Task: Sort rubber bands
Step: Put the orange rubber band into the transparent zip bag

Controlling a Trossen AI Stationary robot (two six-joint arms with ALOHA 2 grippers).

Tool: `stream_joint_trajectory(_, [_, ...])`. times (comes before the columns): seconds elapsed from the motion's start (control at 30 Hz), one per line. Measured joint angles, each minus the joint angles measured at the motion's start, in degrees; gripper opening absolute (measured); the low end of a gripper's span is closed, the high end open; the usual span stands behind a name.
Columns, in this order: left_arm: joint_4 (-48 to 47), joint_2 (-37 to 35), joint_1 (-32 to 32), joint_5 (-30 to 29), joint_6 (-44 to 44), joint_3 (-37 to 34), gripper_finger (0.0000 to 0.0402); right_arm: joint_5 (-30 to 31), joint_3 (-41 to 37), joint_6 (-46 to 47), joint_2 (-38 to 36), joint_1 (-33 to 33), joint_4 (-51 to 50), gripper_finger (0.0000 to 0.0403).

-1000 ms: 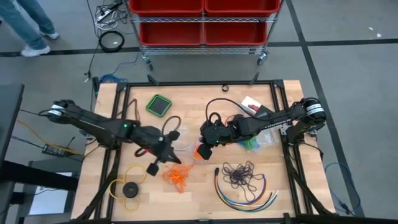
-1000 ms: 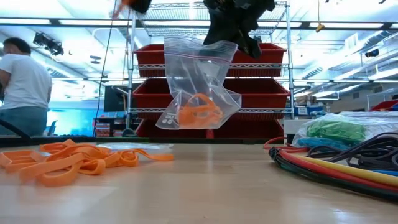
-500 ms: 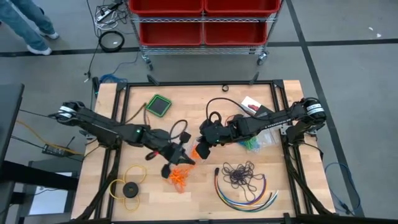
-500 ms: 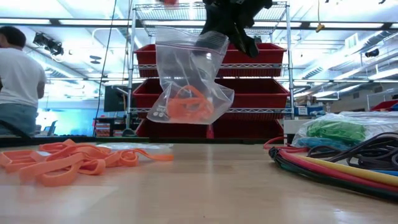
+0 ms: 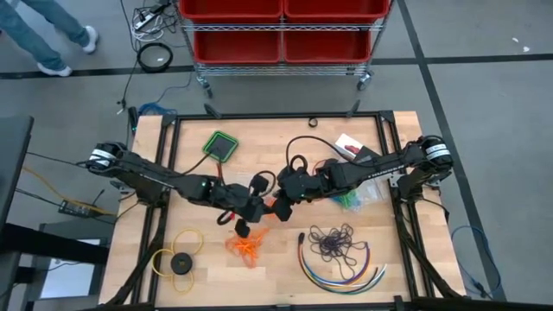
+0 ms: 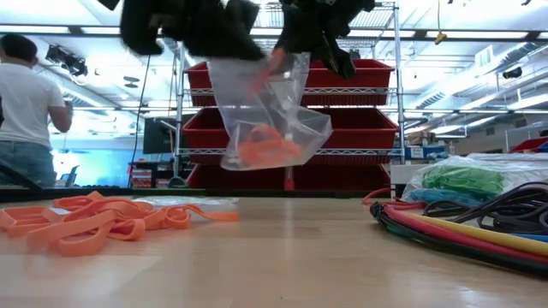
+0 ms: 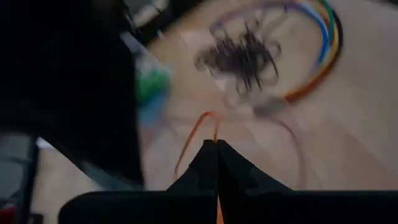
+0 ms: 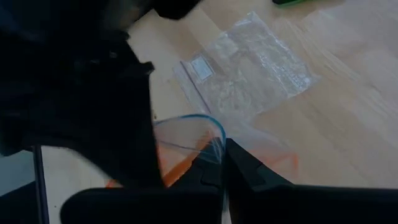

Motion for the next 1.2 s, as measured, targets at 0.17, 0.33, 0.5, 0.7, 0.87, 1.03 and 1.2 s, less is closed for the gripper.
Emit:
stream_joint_trajectory(0.17, [-4.5,0.0,-0.1,-0.4,-3.2,0.0,0.0014,0.0,0.0,0.0,0.0,0.0,0.1,0.0])
stream_joint_trajectory(0.33, [-4.3,0.0,-1.4,0.2,-5.9,0.2,0.0074,0.0,0.0,0.0,0.0,0.0,0.2,0.0])
stream_joint_trajectory(0.5, [-6.0,0.0,-2.2,0.1,-8.7,3.4,0.0155,0.0,0.0,0.0,0.0,0.0,-0.1,0.0])
stream_joint_trajectory(0.7, [-16.6,-0.1,-2.9,0.1,-10.2,10.3,0.0215,0.0,0.0,0.0,0.0,0.0,-0.5,0.0])
stream_joint_trajectory(0.87, [-29.0,-0.1,-2.9,0.1,-13.2,13.2,0.0222,0.0,0.0,0.0,0.0,0.0,-1.5,0.0])
stream_joint_trajectory(1.03, [-36.5,-0.5,-3.8,3.1,-18.4,10.3,0.0204,0.0,0.0,0.0,0.0,0.0,-1.6,0.0])
stream_joint_trajectory(1.2, [-31.7,-3.7,-6.3,5.7,-23.5,1.6,0.0188,0.0,0.0,0.0,0.0,0.0,-1.6,0.0])
